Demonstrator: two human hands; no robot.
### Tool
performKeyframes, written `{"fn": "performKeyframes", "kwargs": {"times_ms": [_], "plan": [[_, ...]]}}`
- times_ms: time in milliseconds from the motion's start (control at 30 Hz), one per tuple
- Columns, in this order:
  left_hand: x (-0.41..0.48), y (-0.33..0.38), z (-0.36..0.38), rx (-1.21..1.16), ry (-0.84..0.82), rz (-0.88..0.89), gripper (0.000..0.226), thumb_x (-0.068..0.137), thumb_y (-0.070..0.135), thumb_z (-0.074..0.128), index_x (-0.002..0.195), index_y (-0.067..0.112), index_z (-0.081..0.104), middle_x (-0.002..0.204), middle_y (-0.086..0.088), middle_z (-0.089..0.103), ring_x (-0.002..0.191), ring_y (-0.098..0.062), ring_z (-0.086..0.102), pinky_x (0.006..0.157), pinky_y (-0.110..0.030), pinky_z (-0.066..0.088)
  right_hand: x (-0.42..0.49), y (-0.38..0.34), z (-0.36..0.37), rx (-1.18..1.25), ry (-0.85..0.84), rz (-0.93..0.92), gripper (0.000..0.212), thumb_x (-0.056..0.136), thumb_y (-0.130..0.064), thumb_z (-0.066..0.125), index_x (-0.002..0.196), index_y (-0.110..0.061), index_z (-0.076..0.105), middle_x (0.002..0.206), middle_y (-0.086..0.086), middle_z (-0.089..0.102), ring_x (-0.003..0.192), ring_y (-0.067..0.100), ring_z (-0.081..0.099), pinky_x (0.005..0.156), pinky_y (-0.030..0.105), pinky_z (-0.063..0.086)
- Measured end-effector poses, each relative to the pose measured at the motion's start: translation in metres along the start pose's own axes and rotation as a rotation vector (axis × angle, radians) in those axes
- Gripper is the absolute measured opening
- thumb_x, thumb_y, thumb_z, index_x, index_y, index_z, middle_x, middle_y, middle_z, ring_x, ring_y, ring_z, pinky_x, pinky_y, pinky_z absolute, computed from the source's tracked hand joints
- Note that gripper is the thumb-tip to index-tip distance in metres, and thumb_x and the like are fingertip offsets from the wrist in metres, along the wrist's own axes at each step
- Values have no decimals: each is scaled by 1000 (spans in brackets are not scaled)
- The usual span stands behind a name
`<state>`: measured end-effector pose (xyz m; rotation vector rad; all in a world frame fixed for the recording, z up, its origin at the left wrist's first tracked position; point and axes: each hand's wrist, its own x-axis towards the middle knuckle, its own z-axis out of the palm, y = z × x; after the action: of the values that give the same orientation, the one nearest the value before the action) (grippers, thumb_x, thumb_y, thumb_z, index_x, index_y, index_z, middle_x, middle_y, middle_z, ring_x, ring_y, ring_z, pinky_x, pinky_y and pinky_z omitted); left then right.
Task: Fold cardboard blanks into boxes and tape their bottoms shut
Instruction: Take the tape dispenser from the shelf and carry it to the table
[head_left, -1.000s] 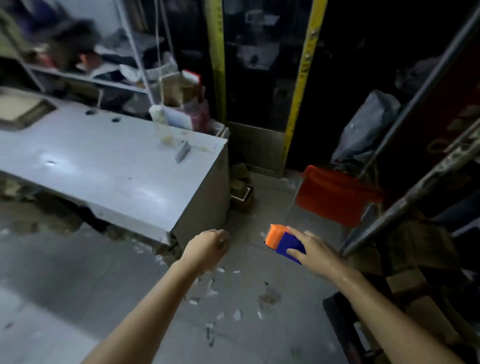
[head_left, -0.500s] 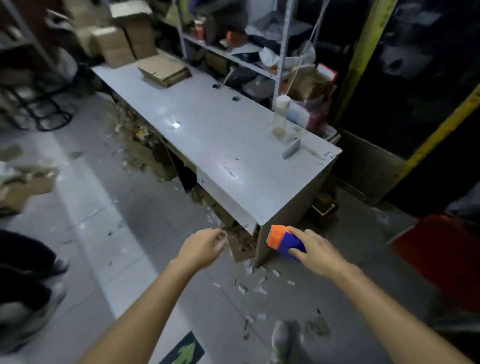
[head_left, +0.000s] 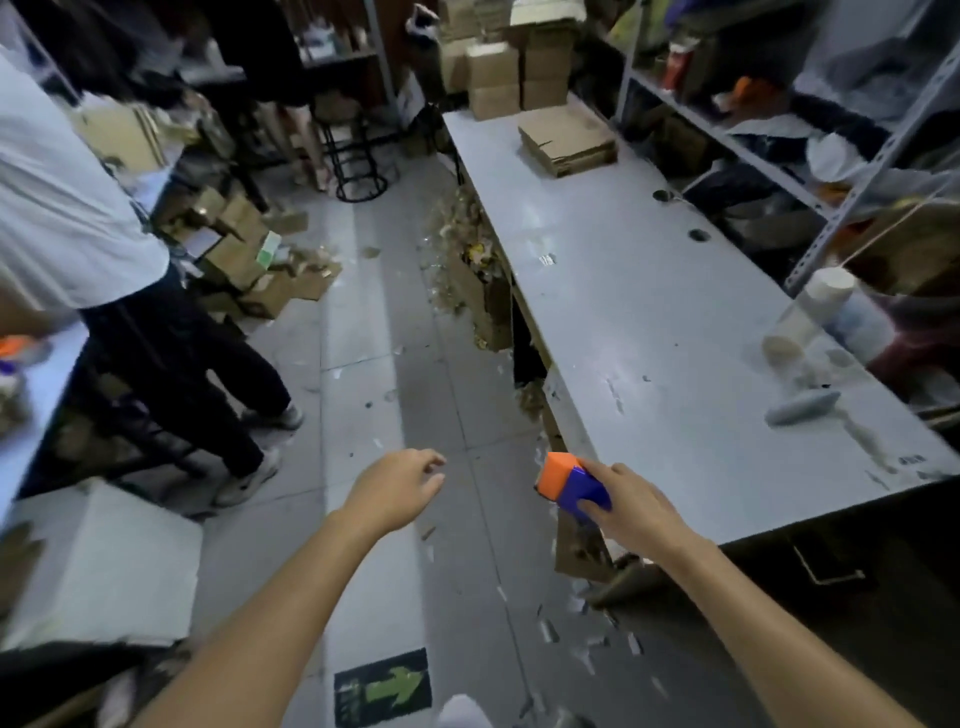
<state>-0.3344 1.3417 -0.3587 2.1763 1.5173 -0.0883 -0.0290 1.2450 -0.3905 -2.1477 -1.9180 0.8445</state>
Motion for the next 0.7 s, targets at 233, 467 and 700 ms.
{"fn": "performKeyframes", "kwargs": {"times_ms": [233,467,700], "plan": [[60,-47,-31,-58,17,-75,34,100,38,49,131,27,59,126,6,65,109,-16,62,90,-30,48,100,-34,-22,-93,-31,-55,63,99,-39,57,153,-30,28,131,1,55,109,16,58,87,26,50],[148,-108,-79,-107,15,-38,35,100,39,48,133,28,58,126,6,65,109,-16,61,92,-34,51,198,-88,-39,-105,-25,-22,64,99,-36,59,154,-30,27,134,0,53,111,16,58,91,27,51],[233,-156,-123,-91,-13,-19,36,100,40,48,133,30,57,125,10,64,107,-12,60,91,-32,51,288,-122,-58,-88,-10,-12,65,98,-37,59,154,-32,27,129,-1,54,104,13,58,87,25,53]]}}
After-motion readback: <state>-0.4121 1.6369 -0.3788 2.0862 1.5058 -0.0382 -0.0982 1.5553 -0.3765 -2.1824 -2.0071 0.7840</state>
